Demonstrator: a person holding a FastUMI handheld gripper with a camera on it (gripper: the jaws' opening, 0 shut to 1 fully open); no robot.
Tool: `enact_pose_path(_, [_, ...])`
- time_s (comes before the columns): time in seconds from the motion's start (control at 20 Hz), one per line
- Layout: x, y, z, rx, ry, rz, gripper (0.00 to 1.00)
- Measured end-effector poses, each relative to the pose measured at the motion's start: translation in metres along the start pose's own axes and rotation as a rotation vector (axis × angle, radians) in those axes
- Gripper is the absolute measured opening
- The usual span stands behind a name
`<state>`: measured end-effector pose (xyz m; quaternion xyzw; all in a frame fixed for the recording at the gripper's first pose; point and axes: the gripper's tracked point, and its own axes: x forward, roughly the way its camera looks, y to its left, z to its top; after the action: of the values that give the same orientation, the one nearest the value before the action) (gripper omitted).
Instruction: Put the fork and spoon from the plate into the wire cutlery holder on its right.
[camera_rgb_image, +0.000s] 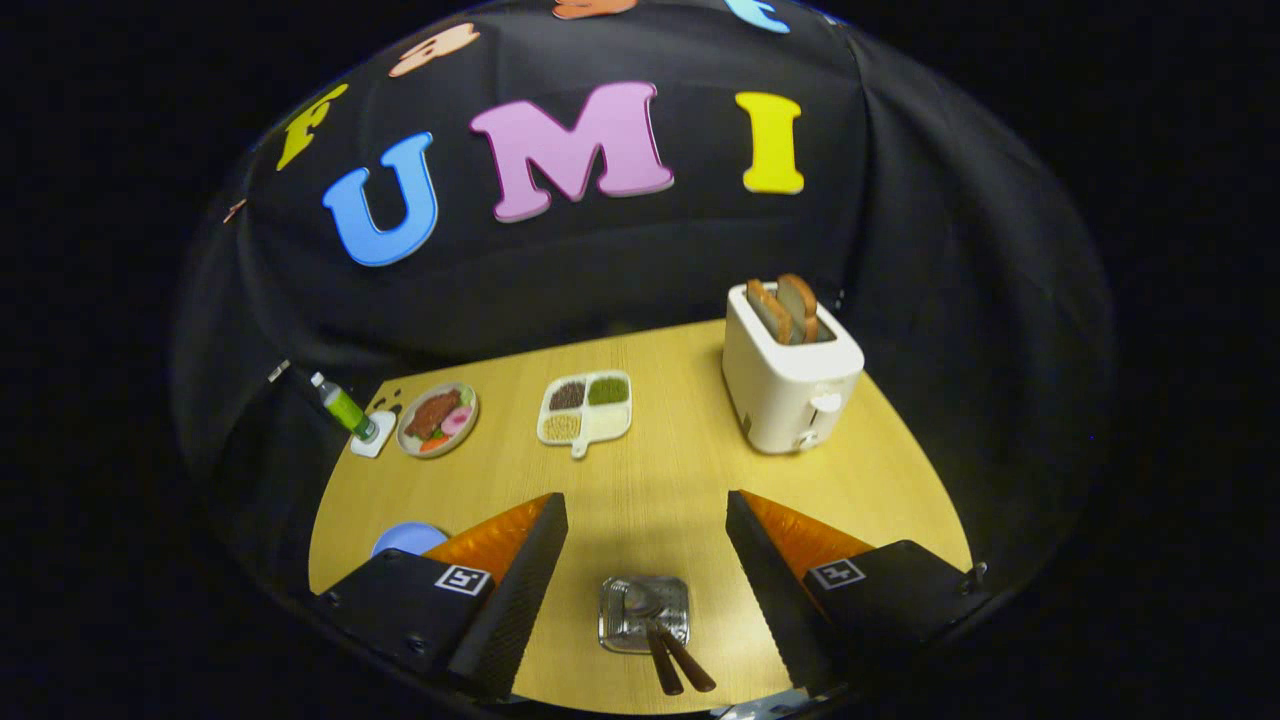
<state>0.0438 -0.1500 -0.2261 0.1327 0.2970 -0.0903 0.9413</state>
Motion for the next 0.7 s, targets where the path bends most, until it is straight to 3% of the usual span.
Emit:
enact_pose_path(0.25, [-0.053, 0.011, 0.057, -0.108, -0.305, -0.040, 0.99])
enact_pose_path(0.7, [-0.086, 0.040, 0.083, -0.196, -0.410, 0.035, 0.98])
